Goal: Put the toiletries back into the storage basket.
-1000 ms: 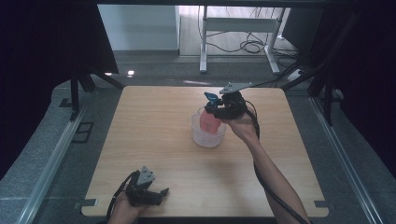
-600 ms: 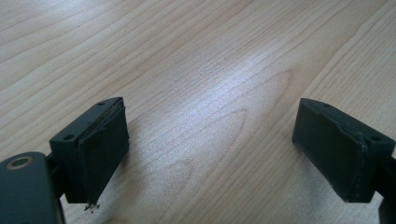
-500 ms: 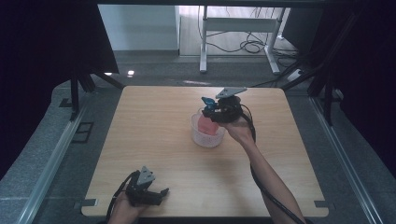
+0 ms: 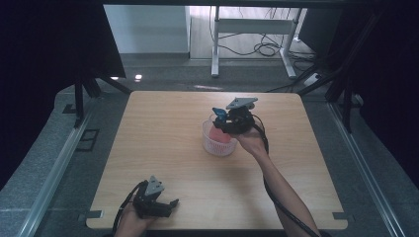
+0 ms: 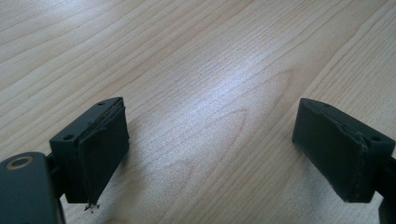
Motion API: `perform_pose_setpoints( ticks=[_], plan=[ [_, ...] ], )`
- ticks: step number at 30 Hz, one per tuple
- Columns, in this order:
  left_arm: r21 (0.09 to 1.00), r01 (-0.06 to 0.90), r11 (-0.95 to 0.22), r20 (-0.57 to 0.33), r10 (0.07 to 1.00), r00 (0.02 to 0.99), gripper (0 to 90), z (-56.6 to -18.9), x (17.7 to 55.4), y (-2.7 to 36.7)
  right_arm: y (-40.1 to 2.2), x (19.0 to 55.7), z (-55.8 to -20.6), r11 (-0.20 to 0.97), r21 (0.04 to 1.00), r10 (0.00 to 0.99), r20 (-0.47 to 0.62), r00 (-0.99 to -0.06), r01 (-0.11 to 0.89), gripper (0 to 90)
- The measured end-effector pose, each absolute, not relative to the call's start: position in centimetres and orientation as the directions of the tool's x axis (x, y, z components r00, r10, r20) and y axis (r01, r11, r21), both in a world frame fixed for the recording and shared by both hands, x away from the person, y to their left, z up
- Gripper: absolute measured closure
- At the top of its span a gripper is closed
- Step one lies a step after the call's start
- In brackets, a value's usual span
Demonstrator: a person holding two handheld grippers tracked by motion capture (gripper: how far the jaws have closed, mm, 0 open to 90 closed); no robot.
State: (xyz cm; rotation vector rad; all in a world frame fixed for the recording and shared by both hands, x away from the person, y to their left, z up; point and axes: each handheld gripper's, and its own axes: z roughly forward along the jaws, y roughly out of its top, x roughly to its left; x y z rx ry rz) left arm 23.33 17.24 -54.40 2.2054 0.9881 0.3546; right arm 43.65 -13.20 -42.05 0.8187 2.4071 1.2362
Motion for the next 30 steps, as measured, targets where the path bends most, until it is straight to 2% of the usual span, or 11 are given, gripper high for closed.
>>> perform_pose_setpoints(
  ticks=[24, 30],
  plan=[
    [0.685, 0.551, -0.477, -0.029, 0.738, 0.675, 10.4, -54.4, 23.3, 17.2, -13.6, 43.9, -44.1, 0.449, 0.810, 0.620, 0.021, -0.784, 0.376, 51.7],
    [0.685, 0.551, -0.478, -0.028, 0.738, 0.675, 10.4, -54.4, 23.3, 17.2, -14.0, 43.9, -44.2, 0.439, 0.807, 0.630, 0.037, -0.776, 0.395, 45.8]
  ],
)
